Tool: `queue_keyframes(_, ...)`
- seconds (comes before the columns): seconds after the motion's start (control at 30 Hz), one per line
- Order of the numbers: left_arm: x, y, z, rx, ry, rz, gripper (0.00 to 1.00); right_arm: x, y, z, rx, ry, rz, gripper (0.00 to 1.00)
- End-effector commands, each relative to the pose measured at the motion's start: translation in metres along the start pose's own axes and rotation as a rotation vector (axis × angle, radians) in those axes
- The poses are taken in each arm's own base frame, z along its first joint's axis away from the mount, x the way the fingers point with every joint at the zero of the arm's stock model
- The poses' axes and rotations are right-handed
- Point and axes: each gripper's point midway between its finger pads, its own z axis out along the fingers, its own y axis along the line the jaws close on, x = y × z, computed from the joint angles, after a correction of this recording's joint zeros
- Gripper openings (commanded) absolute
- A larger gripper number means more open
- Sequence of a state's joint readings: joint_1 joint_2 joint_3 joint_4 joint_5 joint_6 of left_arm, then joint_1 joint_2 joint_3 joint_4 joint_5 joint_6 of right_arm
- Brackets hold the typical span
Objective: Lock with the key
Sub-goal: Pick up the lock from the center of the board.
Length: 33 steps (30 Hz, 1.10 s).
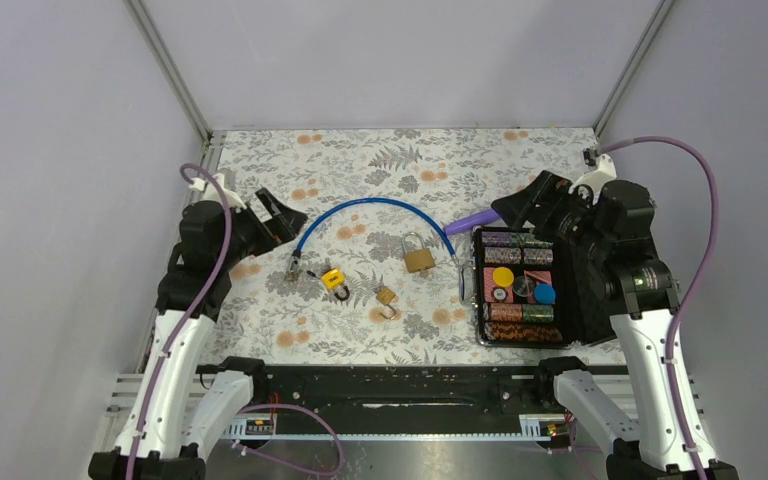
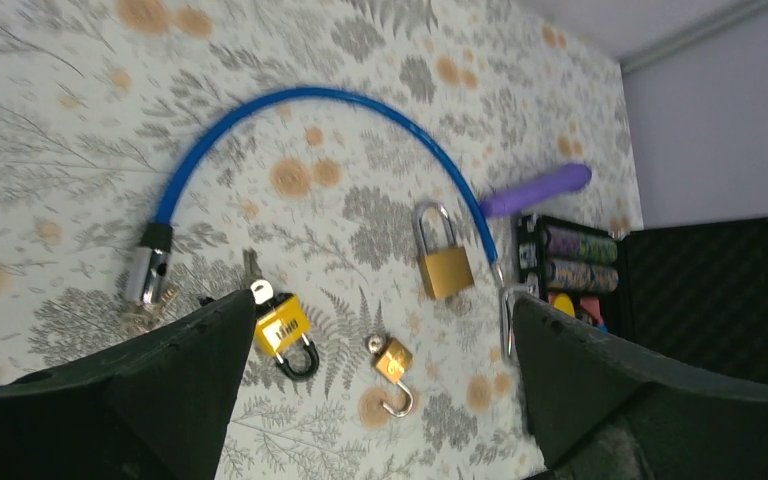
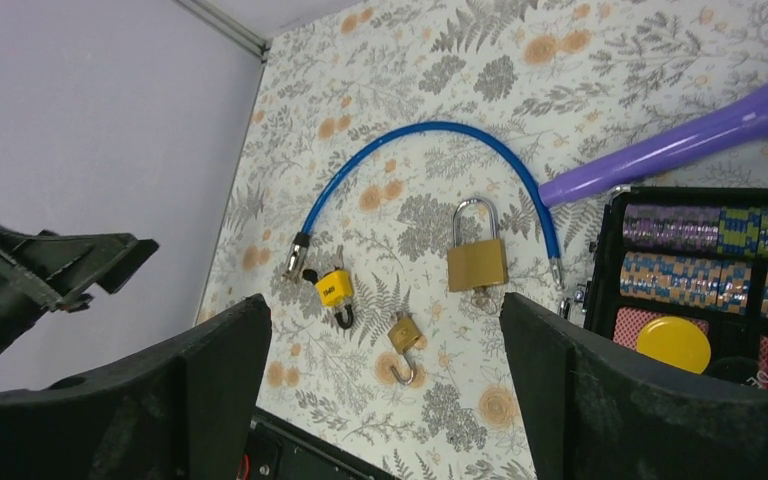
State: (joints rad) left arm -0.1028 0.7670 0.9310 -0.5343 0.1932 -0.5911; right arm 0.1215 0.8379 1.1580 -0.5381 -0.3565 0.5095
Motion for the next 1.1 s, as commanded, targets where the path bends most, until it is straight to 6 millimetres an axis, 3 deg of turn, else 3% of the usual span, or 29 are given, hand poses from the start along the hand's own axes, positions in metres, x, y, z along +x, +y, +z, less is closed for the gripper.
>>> queue_keyframes(0.0,0.014,-0.029,0.007,0.219,0.049,0.053,0.99,0.020,-0.005,0.011,-0.033,0.068,-0.005,0.91)
queue_keyframes(0.1,0.024,-0.021,0.012,0.204,0.082,0.048,0.99,0.040,-0.017,0.026,-0.004,0.112,0.005,0.89)
queue_keyframes(0.2,0.032,-0.007,0.018,0.142,0.103,0.032,0.99,0.070,-0.019,0.053,0.041,0.184,-0.068,0.88)
queue_keyframes(0.37,0.041,0.028,0.024,-0.016,0.093,0.021,0.99,0.124,-0.003,0.108,0.053,0.350,-0.173,0.86)
queue_keyframes(0.47,0.033,0.048,0.019,-0.137,0.047,0.028,0.99,0.159,0.021,0.137,0.049,0.424,-0.274,0.84)
queue_keyframes(0.6,0.008,0.047,0.008,-0.193,-0.028,0.041,0.99,0.207,0.055,0.170,0.026,0.494,-0.373,0.81)
queue_keyframes(0.73,-0.005,0.053,-0.003,-0.246,-0.086,0.057,0.99,0.253,0.095,0.195,-0.051,0.544,-0.431,0.81)
queue_keyframes(0.87,-0.007,0.051,-0.007,-0.244,-0.096,0.053,0.99,0.295,0.116,0.221,-0.076,0.587,-0.489,0.82)
queue_keyframes(1.07,-0.006,0.054,-0.009,-0.265,-0.087,0.047,0.99,0.330,0.125,0.241,-0.016,0.563,-0.637,0.85)
